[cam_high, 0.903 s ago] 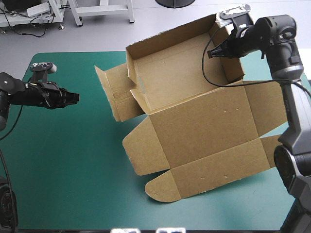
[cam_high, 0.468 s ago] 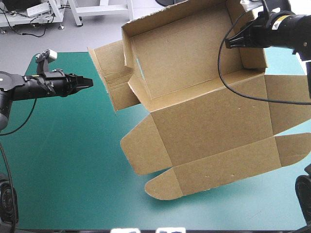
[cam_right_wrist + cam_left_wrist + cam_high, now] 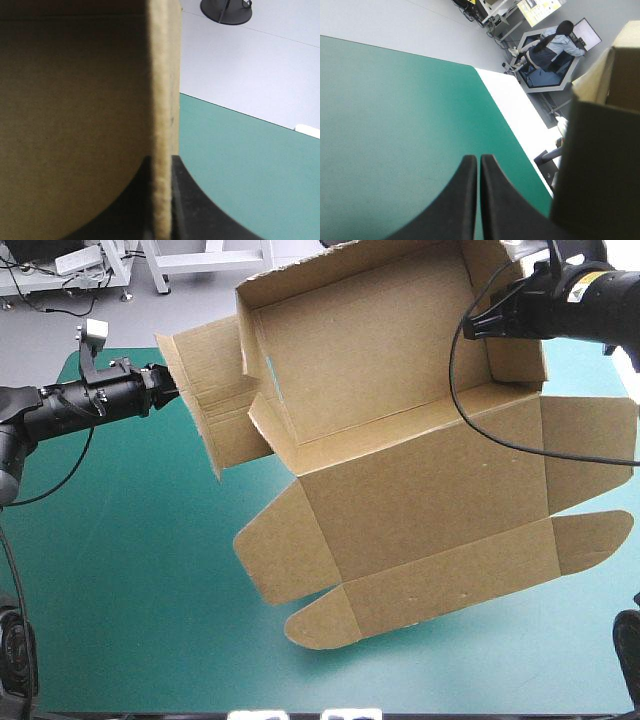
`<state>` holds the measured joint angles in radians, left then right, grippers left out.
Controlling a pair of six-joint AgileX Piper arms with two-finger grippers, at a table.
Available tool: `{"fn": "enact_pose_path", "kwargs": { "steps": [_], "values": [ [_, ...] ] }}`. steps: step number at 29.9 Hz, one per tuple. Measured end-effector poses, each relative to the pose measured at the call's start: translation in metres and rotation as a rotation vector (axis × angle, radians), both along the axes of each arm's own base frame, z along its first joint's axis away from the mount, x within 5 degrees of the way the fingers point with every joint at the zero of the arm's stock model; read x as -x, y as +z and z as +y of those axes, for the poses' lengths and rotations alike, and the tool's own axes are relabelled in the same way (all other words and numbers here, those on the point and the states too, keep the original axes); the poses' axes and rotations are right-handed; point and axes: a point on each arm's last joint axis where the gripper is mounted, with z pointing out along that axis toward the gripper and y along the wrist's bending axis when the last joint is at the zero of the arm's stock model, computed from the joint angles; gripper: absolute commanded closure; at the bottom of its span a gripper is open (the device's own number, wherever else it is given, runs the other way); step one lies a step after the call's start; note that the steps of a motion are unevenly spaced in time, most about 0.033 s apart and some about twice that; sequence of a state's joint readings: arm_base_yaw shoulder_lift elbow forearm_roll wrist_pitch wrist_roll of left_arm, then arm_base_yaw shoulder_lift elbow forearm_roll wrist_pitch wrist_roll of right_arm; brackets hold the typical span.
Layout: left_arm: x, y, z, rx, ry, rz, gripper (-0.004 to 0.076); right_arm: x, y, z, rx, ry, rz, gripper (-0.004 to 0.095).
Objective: Fold the box
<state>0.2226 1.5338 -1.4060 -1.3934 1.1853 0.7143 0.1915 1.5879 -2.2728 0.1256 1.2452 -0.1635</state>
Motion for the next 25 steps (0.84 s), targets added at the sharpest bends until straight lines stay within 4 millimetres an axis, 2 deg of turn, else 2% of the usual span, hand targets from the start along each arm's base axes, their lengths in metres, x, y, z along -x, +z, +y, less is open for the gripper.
{"fn": "enact_pose_path", "kwargs": {
  "steps": [4,10,15,22,25],
  "values": [
    [0.0,0.0,-0.005,0.002,-0.018,-0.005,0.0714,0.0,0.0,0.001,-0.011,0.011,0.002,0.0925],
    [0.003,0.0,-0.028,0.001,-0.106,-0.014,0.0682,0.0,0.0,0.001,-0.012,0.01,0.002,0.0925],
    [0.004,0.002,-0.032,0.005,-0.13,-0.051,0.0587,-0.001,-0.001,0.001,-0.012,0.01,0.005,0.0925],
    [0.008,0.007,-0.034,-0.001,-0.135,-0.079,0.0386,-0.019,-0.017,0.005,-0.002,0.009,0.063,0.0925],
    [0.01,0.009,-0.036,-0.002,-0.142,-0.09,0.0359,-0.029,-0.026,0.007,0.003,0.009,0.093,0.0925]
  ]
}}
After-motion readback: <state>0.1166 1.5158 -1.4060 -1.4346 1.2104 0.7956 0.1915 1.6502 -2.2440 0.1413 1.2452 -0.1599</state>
